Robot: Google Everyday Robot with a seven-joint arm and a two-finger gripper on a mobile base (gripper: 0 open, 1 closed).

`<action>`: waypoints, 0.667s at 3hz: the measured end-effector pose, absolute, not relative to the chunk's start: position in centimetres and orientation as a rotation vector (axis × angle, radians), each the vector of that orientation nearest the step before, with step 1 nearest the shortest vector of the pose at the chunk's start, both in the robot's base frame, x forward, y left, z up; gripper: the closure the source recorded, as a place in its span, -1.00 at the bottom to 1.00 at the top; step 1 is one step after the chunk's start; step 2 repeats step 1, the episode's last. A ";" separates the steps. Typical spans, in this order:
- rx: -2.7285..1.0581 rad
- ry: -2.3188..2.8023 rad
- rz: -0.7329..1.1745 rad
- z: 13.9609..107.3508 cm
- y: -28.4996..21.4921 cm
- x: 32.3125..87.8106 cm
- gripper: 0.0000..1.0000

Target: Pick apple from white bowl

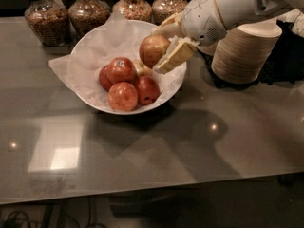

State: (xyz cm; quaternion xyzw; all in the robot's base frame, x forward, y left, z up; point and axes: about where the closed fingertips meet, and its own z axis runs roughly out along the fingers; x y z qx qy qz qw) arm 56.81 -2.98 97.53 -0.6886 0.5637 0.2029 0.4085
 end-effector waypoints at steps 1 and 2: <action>-1.735 1.420 0.511 97.5 -3.0 56.8 1.00; -1.735 1.420 0.511 97.5 -3.0 56.8 1.00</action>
Offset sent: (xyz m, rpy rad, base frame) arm 0.0000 0.0000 0.0000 0.0000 0.0000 0.0000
